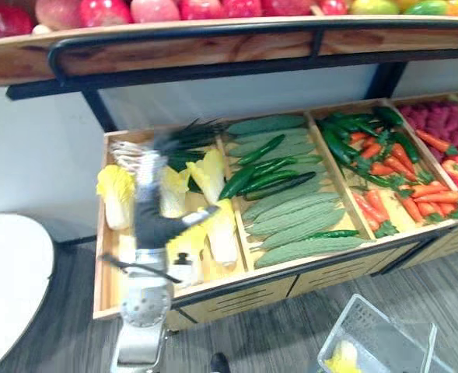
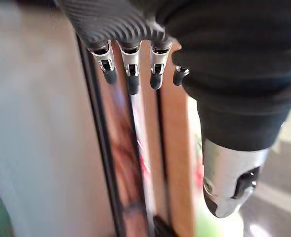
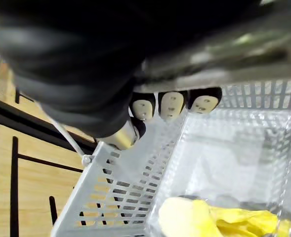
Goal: Pick vegetable in the basket
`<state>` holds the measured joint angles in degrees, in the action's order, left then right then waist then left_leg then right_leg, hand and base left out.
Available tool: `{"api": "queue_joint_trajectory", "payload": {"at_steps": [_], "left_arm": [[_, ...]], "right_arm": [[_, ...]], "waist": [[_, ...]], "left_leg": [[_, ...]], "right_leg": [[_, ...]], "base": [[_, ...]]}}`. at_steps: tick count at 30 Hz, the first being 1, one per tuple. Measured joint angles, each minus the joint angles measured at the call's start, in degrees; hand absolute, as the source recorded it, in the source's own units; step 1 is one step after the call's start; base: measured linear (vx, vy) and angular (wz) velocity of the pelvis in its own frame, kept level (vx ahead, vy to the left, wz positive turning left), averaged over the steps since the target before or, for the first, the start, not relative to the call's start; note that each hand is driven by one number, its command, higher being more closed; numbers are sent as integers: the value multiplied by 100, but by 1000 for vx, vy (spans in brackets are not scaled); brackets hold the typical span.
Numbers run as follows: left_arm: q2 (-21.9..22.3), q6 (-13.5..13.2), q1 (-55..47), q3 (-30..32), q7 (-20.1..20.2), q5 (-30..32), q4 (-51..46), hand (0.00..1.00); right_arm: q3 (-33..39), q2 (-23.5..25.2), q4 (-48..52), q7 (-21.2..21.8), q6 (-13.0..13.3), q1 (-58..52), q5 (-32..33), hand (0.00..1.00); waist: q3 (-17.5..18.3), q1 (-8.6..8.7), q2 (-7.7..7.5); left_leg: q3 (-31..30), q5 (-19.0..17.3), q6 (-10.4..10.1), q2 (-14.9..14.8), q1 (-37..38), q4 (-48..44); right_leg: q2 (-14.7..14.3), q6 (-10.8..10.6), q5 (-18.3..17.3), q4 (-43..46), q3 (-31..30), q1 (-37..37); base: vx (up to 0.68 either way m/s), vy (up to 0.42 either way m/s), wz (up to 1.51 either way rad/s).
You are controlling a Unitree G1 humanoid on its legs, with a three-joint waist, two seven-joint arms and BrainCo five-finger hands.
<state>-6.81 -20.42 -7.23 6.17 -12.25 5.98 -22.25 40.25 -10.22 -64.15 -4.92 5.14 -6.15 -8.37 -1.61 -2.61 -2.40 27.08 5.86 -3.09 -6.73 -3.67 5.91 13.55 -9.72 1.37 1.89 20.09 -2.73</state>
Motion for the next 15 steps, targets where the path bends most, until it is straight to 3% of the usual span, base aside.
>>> {"api": "queue_joint_trajectory", "payload": {"at_steps": [4,9,15], "left_arm": [[471,312,-112,925,-807,361,652,0],[736,600,-201,1696,-1581,841,1201,0],[882,912,-345,2663,-2074,745,2425,0]], "right_arm": [[-19,119,-249,-118,42,49,169,100],[-77,274,-261,-260,80,46,280,100],[-487,544,-64,-456,122,-2,278,100]], "waist": [[26,-21,-118],[51,-58,-146],[103,-90,-215]], "left_leg": [[-208,66,93,57,-72,-5],[-425,89,123,80,-115,1],[-552,86,97,61,-117,2]], "right_leg": [[-2,9,-7,-68,131,94],[1,24,-26,-108,375,220],[8,60,-74,-118,553,319]], "base": [[62,20,24],[27,13,22],[4,9,16]]}}
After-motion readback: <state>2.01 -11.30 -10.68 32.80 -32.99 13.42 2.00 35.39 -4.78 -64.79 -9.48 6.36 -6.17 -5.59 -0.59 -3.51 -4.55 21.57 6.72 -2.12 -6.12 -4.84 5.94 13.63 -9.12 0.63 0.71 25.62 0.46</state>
